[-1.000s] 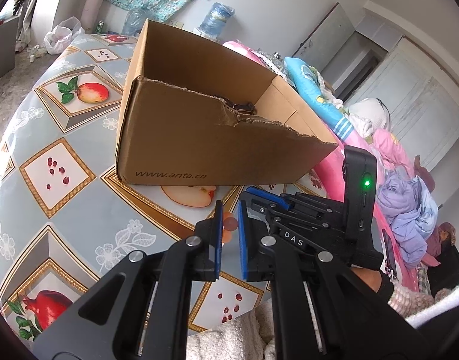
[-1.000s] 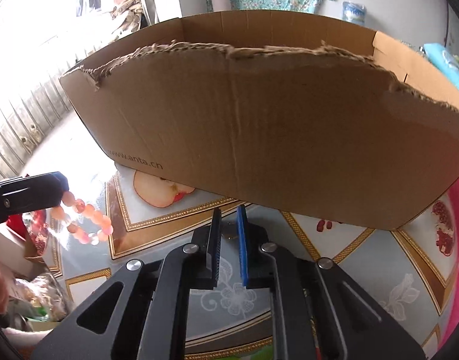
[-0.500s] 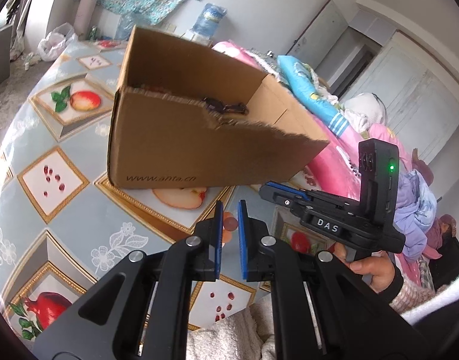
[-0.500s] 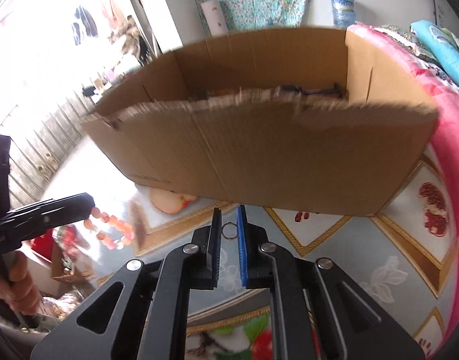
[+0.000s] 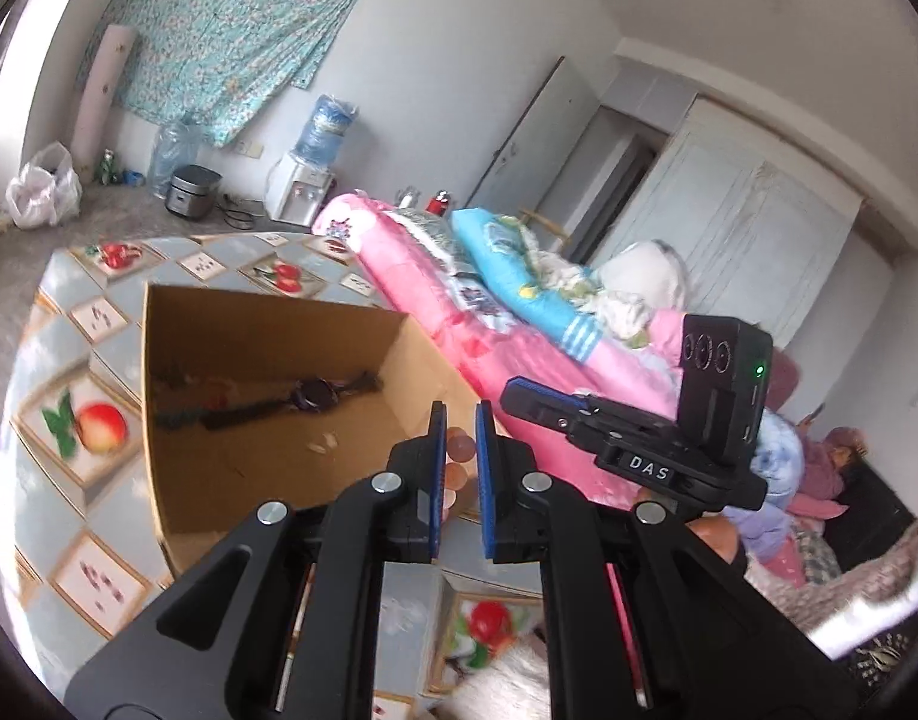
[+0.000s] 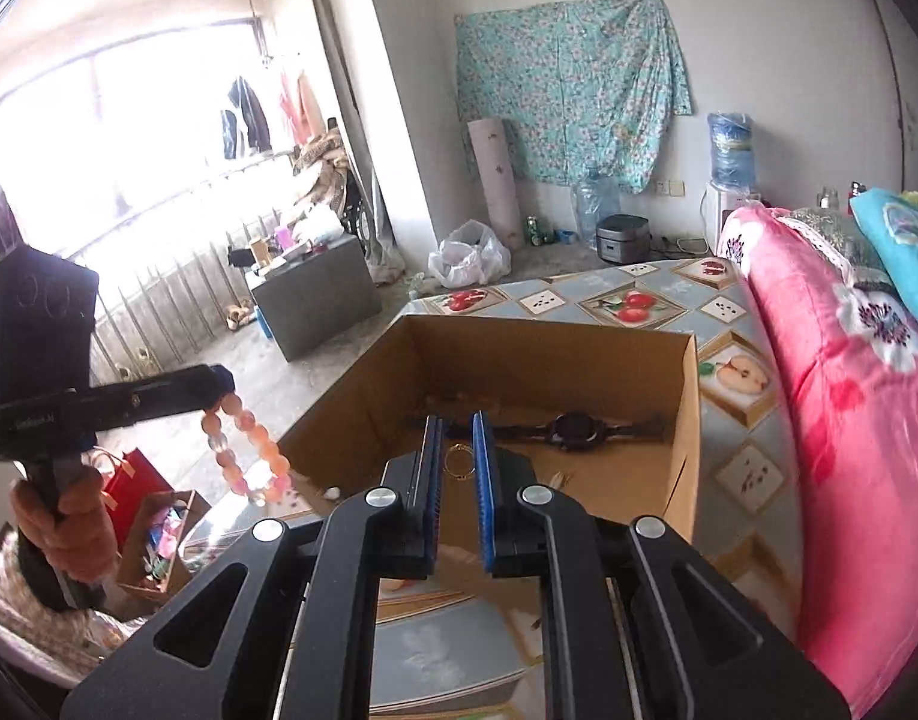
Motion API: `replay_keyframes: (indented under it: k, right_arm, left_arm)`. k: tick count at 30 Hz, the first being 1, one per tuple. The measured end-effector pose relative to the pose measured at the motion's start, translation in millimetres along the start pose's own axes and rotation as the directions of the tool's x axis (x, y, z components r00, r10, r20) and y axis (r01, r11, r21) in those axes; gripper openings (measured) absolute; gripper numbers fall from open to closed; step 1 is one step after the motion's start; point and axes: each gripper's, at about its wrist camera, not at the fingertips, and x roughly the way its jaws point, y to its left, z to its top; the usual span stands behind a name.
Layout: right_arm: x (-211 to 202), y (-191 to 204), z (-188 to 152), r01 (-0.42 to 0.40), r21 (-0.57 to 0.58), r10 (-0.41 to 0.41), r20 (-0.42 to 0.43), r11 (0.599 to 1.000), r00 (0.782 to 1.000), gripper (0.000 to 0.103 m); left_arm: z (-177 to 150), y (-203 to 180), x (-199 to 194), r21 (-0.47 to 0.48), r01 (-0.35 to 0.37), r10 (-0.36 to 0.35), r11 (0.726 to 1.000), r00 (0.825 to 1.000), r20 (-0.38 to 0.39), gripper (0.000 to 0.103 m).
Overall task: Organize jewelry
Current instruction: 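Carry the bracelet and ring into the box and open both grippers, then raise both open grippers up out of the box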
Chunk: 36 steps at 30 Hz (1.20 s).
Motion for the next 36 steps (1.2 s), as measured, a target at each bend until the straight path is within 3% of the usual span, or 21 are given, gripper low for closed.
replay_keyframes:
  k: [4, 6, 7, 10, 13, 16, 22, 23, 25, 27, 29, 31, 33, 35, 36]
  right_arm:
    - [48, -31, 19, 0.027, 0.011, -0.025, -0.157, 1.0, 0.987, 0.01]
    - [72, -45, 19, 0.044, 0.019, -0.038, -0.234, 0.999, 0.971, 0.01]
    - [84, -50, 16, 0.062, 0.006, -0.058, -0.273, 0.998, 0.96, 0.01]
    - [107, -57, 10, 0.102, -0.027, -0.105, -0.347, 0.994, 0.932, 0.01]
    - [118, -57, 4, 0.125, -0.072, -0.143, -0.384, 0.989, 0.912, 0.011]
    - [123, -56, 3, 0.127, -0.097, -0.156, -0.406, 0.987, 0.9, 0.011]
    - [124, -49, 2, 0.135, -0.121, -0.173, -0.404, 0.984, 0.898, 0.011]
    - [125, -49, 1, 0.138, -0.12, -0.175, -0.404, 0.983, 0.898, 0.012]
    - [123, -48, 1, 0.136, -0.114, -0.171, -0.4, 0.984, 0.9, 0.017]
    - [118, -46, 4, 0.145, -0.117, -0.179, -0.375, 0.983, 0.91, 0.026]
    - [108, -44, 9, 0.149, -0.112, -0.178, -0.332, 0.982, 0.926, 0.034]
    - [89, -44, 16, 0.159, -0.083, -0.175, -0.263, 0.984, 0.949, 0.042]
    - [74, -50, 22, 0.175, -0.04, -0.18, -0.21, 0.984, 0.961, 0.048]
    - [61, -62, 25, 0.184, 0.029, -0.176, -0.178, 0.982, 0.968, 0.052]
    - [57, -67, 24, 0.187, 0.059, -0.174, -0.174, 0.981, 0.969, 0.053]
  left_arm:
    - [19, 10, 43, 0.058, -0.142, 0.147, 0.988, 0.984, -0.099, 0.009]
    - [20, 19, 73, 0.099, -0.21, 0.226, 0.973, 0.957, -0.18, 0.009]
    - [17, 25, 89, 0.121, -0.248, 0.27, 0.961, 0.936, -0.226, 0.009]
    - [13, 41, 114, 0.144, -0.289, 0.321, 0.946, 0.894, -0.313, 0.009]
    - [6, 50, 129, 0.213, -0.34, 0.397, 0.916, 0.842, -0.366, 0.009]
    - [3, 52, 135, 0.258, -0.352, 0.43, 0.9, 0.814, -0.39, 0.009]
    - [-2, 58, 149, 0.307, -0.394, 0.496, 0.866, 0.753, -0.434, 0.009]
    - [-3, 60, 150, 0.303, -0.396, 0.496, 0.867, 0.75, -0.438, 0.01]
    - [-4, 62, 148, 0.297, -0.41, 0.505, 0.862, 0.744, -0.438, 0.028]
    - [-2, 63, 144, 0.281, -0.433, 0.516, 0.856, 0.744, -0.425, 0.037]
    - [2, 61, 133, 0.253, -0.432, 0.5, 0.866, 0.768, -0.401, 0.045]
    - [9, 55, 119, 0.222, -0.425, 0.479, 0.878, 0.803, -0.355, 0.064]
    - [17, 45, 96, 0.204, -0.429, 0.472, 0.88, 0.839, -0.271, 0.072]
    - [24, 38, 70, 0.19, -0.459, 0.49, 0.868, 0.854, -0.173, 0.084]
    - [26, 36, 57, 0.181, -0.482, 0.507, 0.857, 0.852, -0.128, 0.085]
